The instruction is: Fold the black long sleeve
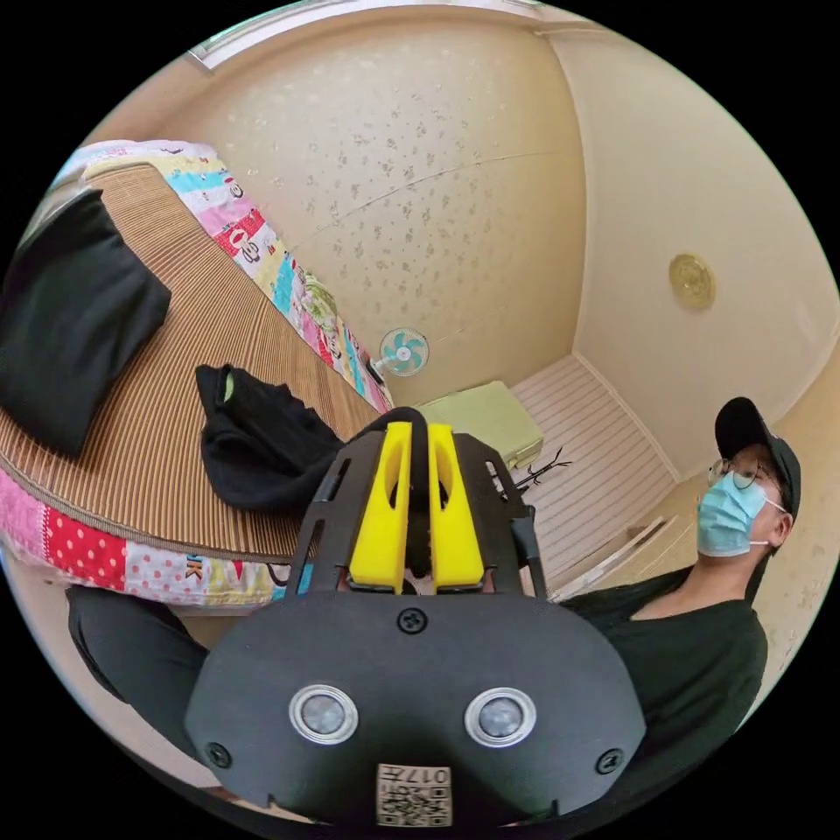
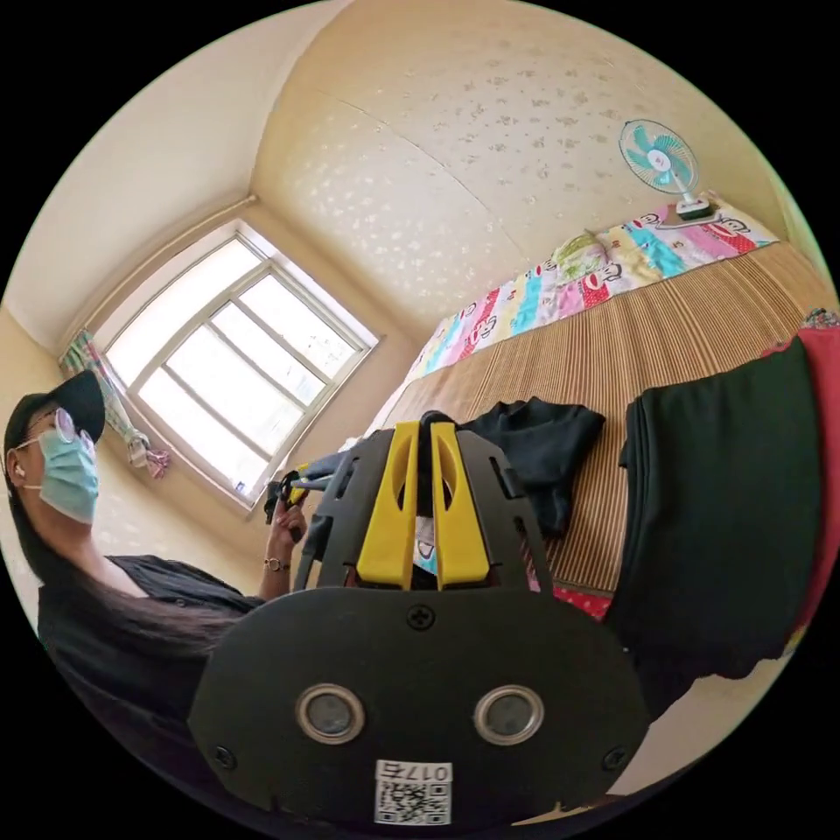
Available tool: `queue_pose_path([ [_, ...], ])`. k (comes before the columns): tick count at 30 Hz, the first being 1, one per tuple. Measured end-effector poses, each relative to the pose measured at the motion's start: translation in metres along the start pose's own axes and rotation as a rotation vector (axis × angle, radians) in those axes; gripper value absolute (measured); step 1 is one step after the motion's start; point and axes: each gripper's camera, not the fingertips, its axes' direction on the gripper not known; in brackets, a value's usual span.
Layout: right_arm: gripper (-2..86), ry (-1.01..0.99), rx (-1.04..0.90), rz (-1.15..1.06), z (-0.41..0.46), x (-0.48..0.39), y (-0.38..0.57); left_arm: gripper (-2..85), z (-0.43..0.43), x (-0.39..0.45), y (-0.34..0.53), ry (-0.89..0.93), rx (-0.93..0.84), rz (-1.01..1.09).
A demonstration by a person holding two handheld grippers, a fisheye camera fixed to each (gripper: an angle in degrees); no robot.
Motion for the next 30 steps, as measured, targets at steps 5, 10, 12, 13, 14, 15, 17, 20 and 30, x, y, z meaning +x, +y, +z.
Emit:
queue_pose_path([
  [5, 6.2, 0.323, -0.086, 0.108, 0.126, 0.055, -0.11, 8.7, 0.113, -0.049, -0.136, -0.237, -0.059, -0.115],
  [10, 6.2, 0.406, -0.127, -0.003, 0.173, 0.024, -0.072, 12.9, 0.105, -0.067, -0.096, -0.48, 0.047, -0.105],
  [12, 4.9, 0.473, -0.171, -0.084, 0.195, 0.015, -0.034, 14.9, 0.095, -0.078, -0.055, -0.609, 0.077, -0.127],
  [13, 3.8, 0.531, -0.224, -0.136, 0.212, 0.015, -0.006, 16.5, 0.089, -0.091, -0.026, -0.651, 0.083, -0.179],
  [14, 2.9, 0.603, -0.286, -0.175, 0.233, 0.022, 0.026, 17.2, 0.087, -0.099, -0.013, -0.65, 0.08, -0.213],
  [15, 2.4, 0.643, -0.328, -0.191, 0.243, 0.027, 0.042, 18.3, 0.087, -0.117, 0.014, -0.609, 0.067, -0.284],
  [17, 1.2, 0.765, -0.436, -0.217, 0.278, 0.055, 0.107, 18.5, 0.094, -0.145, 0.044, -0.523, 0.031, -0.394],
  [20, 0.8, 0.749, -0.226, -0.265, 0.249, 0.041, 0.146, 12.9, 0.11, -0.181, 0.06, -0.365, 0.044, -0.52],
  [30, 0.8, 0.412, -0.225, -0.016, 0.133, 0.039, 0.14, 5.7, 0.299, 0.053, 0.041, -0.27, -0.337, 0.41],
])
